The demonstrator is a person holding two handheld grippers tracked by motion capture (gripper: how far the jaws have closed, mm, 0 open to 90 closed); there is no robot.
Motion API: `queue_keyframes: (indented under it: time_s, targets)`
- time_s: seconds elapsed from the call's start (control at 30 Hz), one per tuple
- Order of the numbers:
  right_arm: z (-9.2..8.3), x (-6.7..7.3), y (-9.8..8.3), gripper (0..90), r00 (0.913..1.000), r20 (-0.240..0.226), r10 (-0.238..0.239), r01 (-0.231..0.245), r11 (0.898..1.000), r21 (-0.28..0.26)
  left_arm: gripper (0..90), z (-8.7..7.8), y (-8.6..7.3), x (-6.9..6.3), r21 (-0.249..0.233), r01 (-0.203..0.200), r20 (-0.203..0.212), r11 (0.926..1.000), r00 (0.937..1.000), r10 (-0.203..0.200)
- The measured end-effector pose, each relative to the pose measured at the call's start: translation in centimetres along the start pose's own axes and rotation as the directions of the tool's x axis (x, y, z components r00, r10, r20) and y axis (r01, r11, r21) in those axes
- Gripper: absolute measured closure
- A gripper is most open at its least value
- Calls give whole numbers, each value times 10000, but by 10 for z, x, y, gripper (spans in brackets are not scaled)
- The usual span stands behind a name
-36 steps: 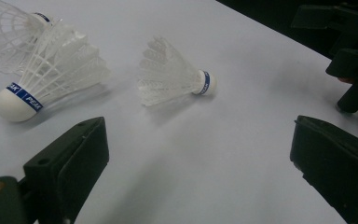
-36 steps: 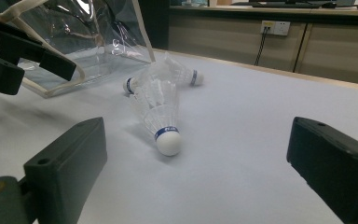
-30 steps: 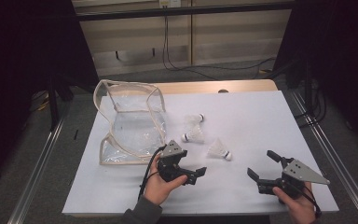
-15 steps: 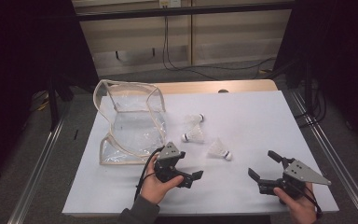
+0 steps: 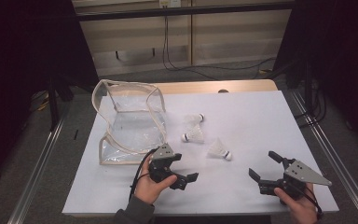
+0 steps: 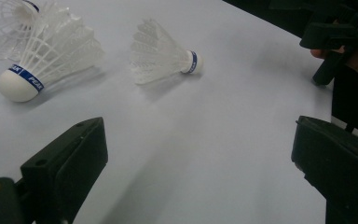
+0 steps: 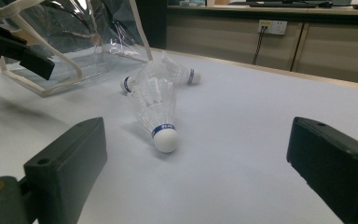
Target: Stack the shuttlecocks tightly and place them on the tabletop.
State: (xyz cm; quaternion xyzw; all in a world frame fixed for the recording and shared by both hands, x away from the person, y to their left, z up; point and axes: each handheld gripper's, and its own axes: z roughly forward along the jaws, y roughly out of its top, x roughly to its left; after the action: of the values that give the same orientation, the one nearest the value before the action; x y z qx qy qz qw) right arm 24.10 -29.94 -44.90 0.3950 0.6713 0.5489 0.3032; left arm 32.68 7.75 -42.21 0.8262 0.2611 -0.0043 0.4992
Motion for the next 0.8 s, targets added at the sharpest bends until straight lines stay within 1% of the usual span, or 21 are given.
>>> queue_keyframes:
  time_s: [0.07, 0.17, 0.3, 0.33, 0.53, 0.57, 0.67, 0.73, 0.8]
  targets:
    - [0, 0, 0, 43, 10000, 3, 4, -4, 10000, 21, 36, -2, 0, 0, -67, -77, 0, 9999, 10000, 77]
    - [0, 0, 0, 43, 10000, 13, -4, 4, 10000, 17, 36, -4, -1, 2, -78, 35, 140, 10000, 9999, -34]
    - [0, 0, 0, 43, 10000, 17, -20, 20, 10000, 21, 37, -9, -2, 4, -103, 92, 155, 9999, 9998, -90]
    - [0, 0, 0, 43, 10000, 8, -9, 9, 10000, 20, 37, -10, -3, 5, -184, 85, 138, 9998, 9999, -83]
    - [0, 0, 0, 43, 10000, -7, -22, 22, 10000, 44, 37, -14, -5, 8, -120, 126, 190, 9998, 9997, -123]
    - [0, 0, 0, 42, 10000, -7, -22, 22, 10000, 43, 37, -14, -5, 8, -145, 191, 198, 9997, 9996, -189]
    - [1, 1, 0, 43, 10000, -18, -19, 19, 10000, 53, 37, -17, -5, 9, -161, 108, 102, 9998, 9999, -106]
    - [1, 1, 0, 43, 10000, -23, -25, 25, 10000, 48, 37, -17, -6, 9, -212, 152, 176, 9997, 9997, -148]
    - [1, 0, 0, 43, 10000, -20, -17, 17, 10000, 41, 37, -19, -6, 10, -230, 167, 142, 9996, 9998, -164]
